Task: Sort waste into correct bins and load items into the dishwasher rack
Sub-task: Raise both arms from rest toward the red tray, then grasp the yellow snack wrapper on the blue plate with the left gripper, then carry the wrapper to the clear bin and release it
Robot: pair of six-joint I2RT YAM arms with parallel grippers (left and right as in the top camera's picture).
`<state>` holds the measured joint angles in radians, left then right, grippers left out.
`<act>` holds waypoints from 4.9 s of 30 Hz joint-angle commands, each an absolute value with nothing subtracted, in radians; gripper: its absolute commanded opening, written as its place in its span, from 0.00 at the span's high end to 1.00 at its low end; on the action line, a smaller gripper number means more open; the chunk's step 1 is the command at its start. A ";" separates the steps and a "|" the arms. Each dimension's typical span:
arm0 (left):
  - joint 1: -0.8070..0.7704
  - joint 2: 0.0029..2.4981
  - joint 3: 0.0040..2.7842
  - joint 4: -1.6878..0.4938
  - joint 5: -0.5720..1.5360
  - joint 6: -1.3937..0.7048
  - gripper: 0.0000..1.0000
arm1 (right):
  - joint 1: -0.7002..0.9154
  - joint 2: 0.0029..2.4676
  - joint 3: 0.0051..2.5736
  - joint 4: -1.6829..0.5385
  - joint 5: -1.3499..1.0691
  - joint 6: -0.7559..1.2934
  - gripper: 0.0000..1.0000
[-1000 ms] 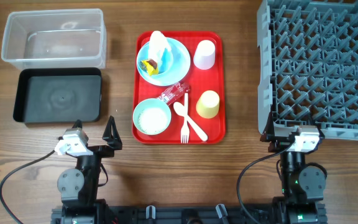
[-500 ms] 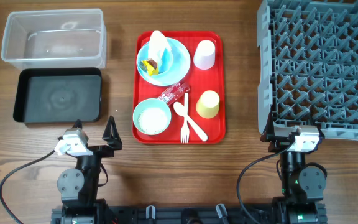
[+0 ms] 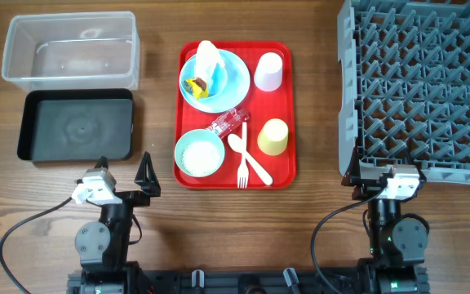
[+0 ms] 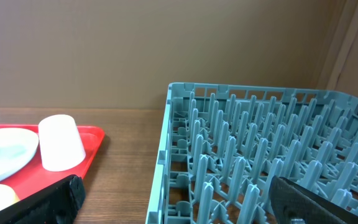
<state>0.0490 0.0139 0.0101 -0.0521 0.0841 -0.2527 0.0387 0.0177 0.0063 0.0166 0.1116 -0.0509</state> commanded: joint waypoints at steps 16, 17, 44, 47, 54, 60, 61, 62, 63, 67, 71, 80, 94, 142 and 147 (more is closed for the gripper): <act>0.058 0.153 0.265 -0.105 0.354 -0.239 0.00 | 0.042 0.015 0.115 0.127 -0.037 -0.012 0.00; 0.058 0.194 0.308 -0.127 0.360 -0.238 0.00 | 0.042 0.020 0.144 0.127 -0.038 -0.005 0.00; -0.212 1.575 1.734 -1.013 0.280 -0.030 0.00 | 0.042 1.103 1.195 -0.765 -0.361 0.001 0.00; -0.231 1.655 1.760 -0.981 0.272 -0.030 0.00 | 0.042 1.173 1.191 -0.775 -0.361 0.000 0.00; -0.232 1.779 1.760 -0.958 0.279 -0.034 0.00 | 0.042 1.327 1.191 -0.879 -0.360 0.000 0.00; -0.232 1.847 1.760 -0.950 0.216 -0.033 0.00 | 0.042 1.371 1.191 -0.875 -0.360 0.000 0.10; -0.232 1.861 1.760 -0.951 0.195 -0.033 0.01 | 0.042 1.371 1.191 -0.870 -0.360 0.000 0.11; -0.232 1.876 1.760 -0.951 0.179 -0.033 0.03 | 0.042 1.371 1.191 -0.867 -0.360 0.000 0.12; -0.232 1.897 1.760 -0.951 0.170 -0.033 0.05 | 0.042 1.371 1.191 -0.861 -0.360 -0.001 0.13; -0.232 1.977 1.760 -0.952 0.166 -0.034 0.14 | 0.042 1.371 1.191 -0.846 -0.360 0.000 0.15; -0.232 2.044 1.760 -0.950 0.166 -0.034 0.16 | 0.042 1.371 1.191 -0.845 -0.360 0.000 0.15; -0.232 2.130 1.760 -0.920 0.150 -0.033 0.21 | 0.042 1.371 1.191 -0.842 -0.360 0.000 0.17; -0.234 2.156 1.759 -0.881 0.147 -0.034 0.71 | 0.042 1.371 1.191 -0.838 -0.360 0.001 0.21; 0.120 1.919 1.760 -0.710 -0.027 -0.074 0.72 | 0.042 1.371 1.191 -0.827 -0.361 0.004 0.24; 0.120 1.927 1.760 -0.708 -0.027 -0.075 0.00 | 0.042 1.371 1.191 -0.829 -0.361 0.004 0.24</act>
